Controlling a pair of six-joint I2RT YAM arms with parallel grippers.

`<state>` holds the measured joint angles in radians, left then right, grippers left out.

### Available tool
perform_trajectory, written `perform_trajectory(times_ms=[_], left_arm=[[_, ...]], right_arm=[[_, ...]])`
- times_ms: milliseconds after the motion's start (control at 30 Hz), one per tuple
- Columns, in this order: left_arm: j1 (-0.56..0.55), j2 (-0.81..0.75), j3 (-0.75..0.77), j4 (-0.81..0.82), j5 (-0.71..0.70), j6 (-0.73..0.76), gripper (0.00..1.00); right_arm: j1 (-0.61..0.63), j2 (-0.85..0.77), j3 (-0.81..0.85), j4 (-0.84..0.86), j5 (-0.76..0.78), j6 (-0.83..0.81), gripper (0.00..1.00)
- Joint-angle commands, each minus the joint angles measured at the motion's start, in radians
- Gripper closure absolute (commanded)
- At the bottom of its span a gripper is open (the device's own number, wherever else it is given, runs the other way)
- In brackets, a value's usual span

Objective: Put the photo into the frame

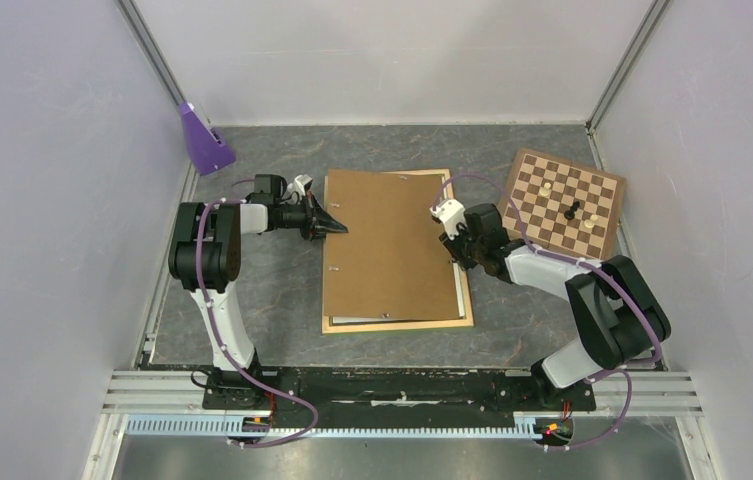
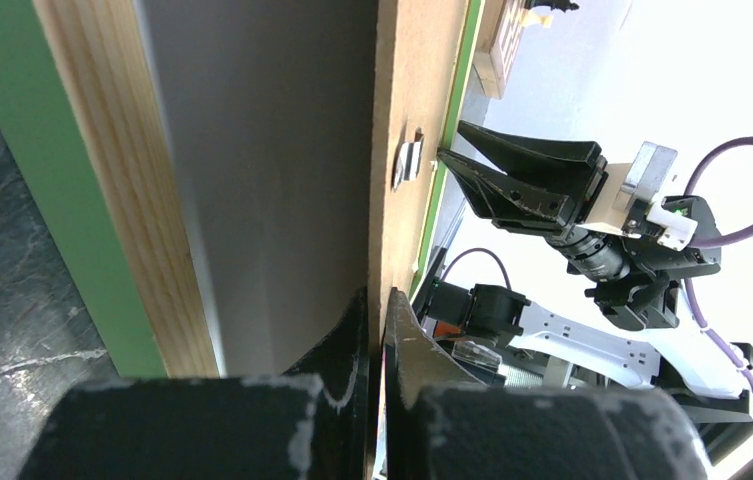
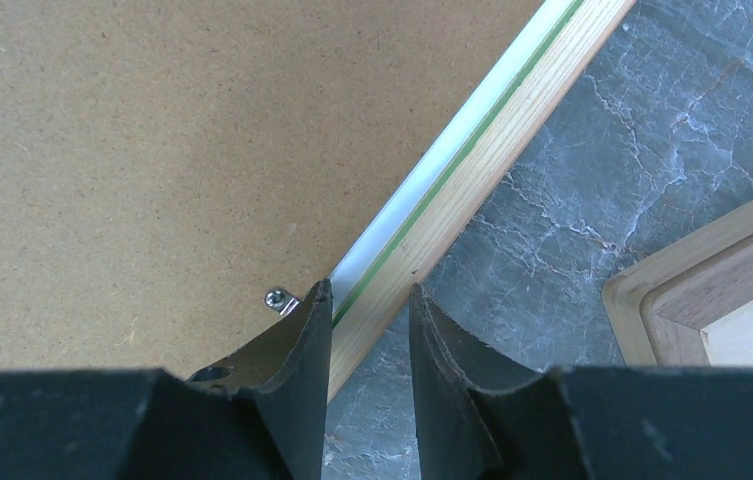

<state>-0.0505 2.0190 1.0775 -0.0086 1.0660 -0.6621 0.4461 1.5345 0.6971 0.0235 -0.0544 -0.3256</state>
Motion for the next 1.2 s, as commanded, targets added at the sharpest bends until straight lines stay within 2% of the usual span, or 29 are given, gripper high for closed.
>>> perform_trajectory(times_ms=[0,467,633,867,1067,1167], left_arm=[[0.001,0.027,-0.016,-0.007,-0.238,0.01,0.98],[0.001,0.016,-0.015,-0.027,-0.258,0.027,0.98],[0.001,0.014,-0.013,-0.034,-0.257,0.031,0.98],[0.005,0.01,-0.001,-0.074,-0.256,0.061,0.98],[0.01,-0.007,0.027,-0.15,-0.263,0.119,0.98],[0.011,-0.014,0.03,-0.164,-0.265,0.132,0.98]], right_arm=[[0.078,0.012,-0.027,-0.153,-0.239,-0.041,0.72],[0.122,-0.014,-0.014,-0.245,-0.224,-0.134,0.72],[0.123,-0.028,0.022,-0.261,-0.191,-0.15,0.67],[0.122,-0.027,0.085,-0.27,-0.119,-0.171,0.66],[0.107,0.002,0.168,-0.337,-0.14,-0.271,0.56],[0.077,0.012,0.207,-0.342,-0.143,-0.31,0.56]])
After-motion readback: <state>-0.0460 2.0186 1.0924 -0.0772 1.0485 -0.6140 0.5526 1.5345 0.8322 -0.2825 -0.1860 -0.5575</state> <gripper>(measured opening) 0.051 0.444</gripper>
